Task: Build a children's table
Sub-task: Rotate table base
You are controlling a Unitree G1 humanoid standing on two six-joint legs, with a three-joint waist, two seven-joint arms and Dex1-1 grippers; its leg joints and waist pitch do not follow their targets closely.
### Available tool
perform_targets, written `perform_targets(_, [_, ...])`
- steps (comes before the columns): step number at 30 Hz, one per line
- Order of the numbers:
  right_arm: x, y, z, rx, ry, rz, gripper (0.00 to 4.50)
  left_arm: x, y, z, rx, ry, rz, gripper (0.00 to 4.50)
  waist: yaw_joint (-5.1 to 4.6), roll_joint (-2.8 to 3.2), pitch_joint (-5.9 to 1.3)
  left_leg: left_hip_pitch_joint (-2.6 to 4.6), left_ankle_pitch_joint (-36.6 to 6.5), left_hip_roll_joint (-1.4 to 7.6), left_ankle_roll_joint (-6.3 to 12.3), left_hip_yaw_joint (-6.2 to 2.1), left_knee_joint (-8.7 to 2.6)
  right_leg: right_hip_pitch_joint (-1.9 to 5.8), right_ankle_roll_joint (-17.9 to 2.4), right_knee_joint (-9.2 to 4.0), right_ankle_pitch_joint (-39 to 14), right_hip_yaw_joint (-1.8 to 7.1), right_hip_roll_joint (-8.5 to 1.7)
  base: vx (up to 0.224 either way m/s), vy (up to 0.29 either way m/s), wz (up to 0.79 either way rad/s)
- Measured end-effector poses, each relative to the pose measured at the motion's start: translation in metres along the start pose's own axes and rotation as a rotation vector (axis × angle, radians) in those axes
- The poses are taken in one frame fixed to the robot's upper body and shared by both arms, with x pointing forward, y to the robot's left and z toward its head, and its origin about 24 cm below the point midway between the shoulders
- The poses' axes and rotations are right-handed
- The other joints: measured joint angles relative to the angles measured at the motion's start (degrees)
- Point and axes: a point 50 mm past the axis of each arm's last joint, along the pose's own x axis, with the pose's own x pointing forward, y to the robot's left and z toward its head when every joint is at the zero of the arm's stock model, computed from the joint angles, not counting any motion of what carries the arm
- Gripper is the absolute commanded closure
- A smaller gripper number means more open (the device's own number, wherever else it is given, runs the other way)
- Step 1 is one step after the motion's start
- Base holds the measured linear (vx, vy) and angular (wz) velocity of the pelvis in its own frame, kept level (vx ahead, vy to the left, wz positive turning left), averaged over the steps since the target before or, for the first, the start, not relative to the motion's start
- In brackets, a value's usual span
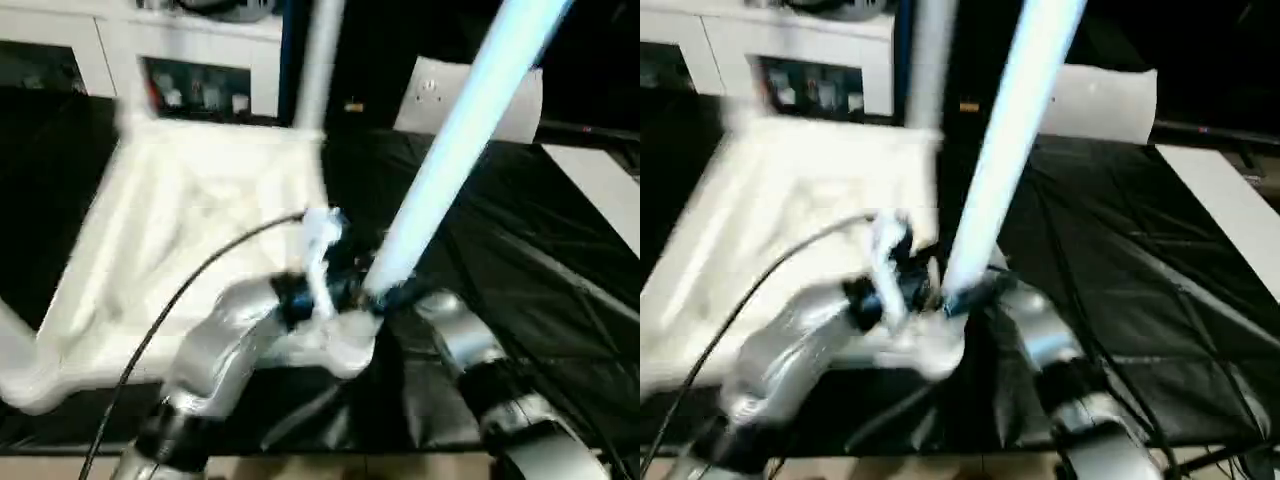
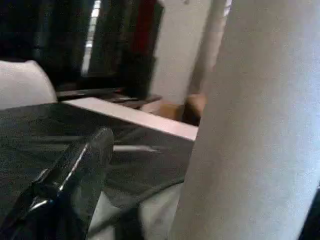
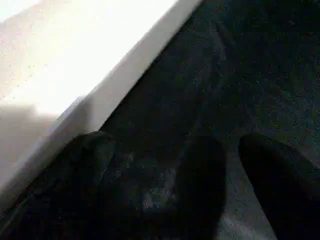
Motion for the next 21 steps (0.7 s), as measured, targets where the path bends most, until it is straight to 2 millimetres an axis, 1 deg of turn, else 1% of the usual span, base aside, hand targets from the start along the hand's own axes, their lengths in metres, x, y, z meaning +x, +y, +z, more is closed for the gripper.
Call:
perform_targets(2, [0.001,-0.001,0.002,0.008,-0.022,-0.013,0.00,-0.002,0.008,0.001,0.019,0.002,0.043,0.03,0.16,0.05,0.03,0.01,0.02,0.00,-0.01,0.00,-0.06,-0.01,-0.01,0.00,0.00,-0.02,0.00,0.000,0.000,0.00])
perform_targets(4, [0.001,0.000,0.001,0.018,-0.019,-0.013,0.00,-0.004,0.011,0.001,0.026,0.002,0.068,0.03,0.49,0.13,0.08,0.01,0.06,0.00,0.04,0.00,-0.07,-0.06,-0.01,-0.01,0.00,-0.08,-0.04,0.000,0.000,0.00])
perform_targets(6, [-0.004,-0.014,-0.007,0.034,-0.008,-0.062,0.00,-0.010,0.013,0.002,0.050,0.007,0.084,0.03,1.21,0.33,0.21,-0.05,0.15,-0.05,0.21,0.01,-0.05,-0.17,-0.01,-0.04,0.00,-0.10,-0.11,0.000,0.000,0.00])
perform_targets(8, [-0.015,-0.037,-0.017,0.057,0.010,-0.141,0.00,-0.018,0.013,-0.001,0.052,0.018,0.095,0.03,1.93,0.41,0.24,-0.05,0.14,-0.07,0.26,0.13,-0.05,-0.17,-0.01,-0.05,0.00,-0.06,-0.17,0.000,0.000,0.00])
perform_targets(10, [-0.023,-0.050,-0.023,0.069,0.024,-0.193,0.00,-0.024,0.015,-0.002,0.056,0.022,0.109,0.03,1.91,0.43,0.25,-0.03,0.13,-0.07,0.22,0.16,-0.05,-0.15,-0.01,-0.04,0.01,-0.04,-0.17,0.000,0.000,0.00])
perform_targets(12, [-0.031,-0.058,-0.033,0.085,0.036,-0.224,0.00,-0.031,0.014,-0.003,0.063,0.041,0.117,0.03,1.73,0.53,0.29,-0.03,0.12,-0.02,0.18,0.17,-0.06,-0.10,-0.02,0.00,0.03,-0.06,-0.13,0.000,0.000,0.00])
perform_targets(14, [-0.039,-0.064,-0.040,0.095,0.031,-0.248,0.00,-0.042,0.009,-0.004,0.067,0.074,0.115,0.03,1.62,0.89,0.27,-0.02,0.12,-0.01,0.16,0.18,-0.09,-0.04,-0.02,0.02,0.02,-0.05,-0.12,0.000,0.000,0.00])
perform_targets(16, [-0.047,-0.070,-0.045,0.104,0.028,-0.268,0.00,-0.052,0.003,-0.007,0.059,0.113,0.104,0.03,1.77,1.17,0.31,-0.02,0.13,-0.01,0.16,0.18,-0.09,-0.04,-0.02,0.04,0.02,-0.06,-0.12,0.000,0.000,0.00])
perform_targets(18, [-0.055,-0.072,-0.049,0.119,0.006,-0.261,0.00,-0.063,-0.003,-0.012,0.051,0.181,0.082,0.03,1.80,1.26,0.31,-0.03,0.14,0.01,0.15,0.18,-0.10,-0.06,-0.02,0.05,0.02,-0.07,-0.10,0.000,0.000,0.00])
perform_targets(19, [-0.059,-0.072,-0.049,0.123,-0.011,-0.246,0.00,-0.070,-0.006,-0.015,0.061,0.229,0.070,0.20,1.80,1.36,0.35,-0.03,0.14,0.02,0.15,0.18,-0.10,-0.06,-0.02,0.05,0.02,-0.07,-0.09,0.000,0.000,0.00])
perform_targets(20, [-0.066,-0.071,-0.048,0.115,-0.041,-0.222,0.00,-0.079,-0.009,-0.021,0.091,0.313,0.066,0.38,1.79,1.53,0.42,-0.04,0.14,0.03,0.15,0.18,-0.10,-0.05,-0.01,0.01,0.02,-0.06,-0.09,0.000,0.000,0.00])
perform_targets(21, [-0.071,-0.070,-0.047,0.107,-0.061,-0.203,0.00,-0.086,-0.009,-0.027,0.111,0.381,0.075,0.38,1.77,1.71,0.53,-0.04,0.14,0.01,0.16,0.20,-0.09,-0.04,-0.01,0.01,0.02,-0.04,-0.10,0.000,0.000,0.00])
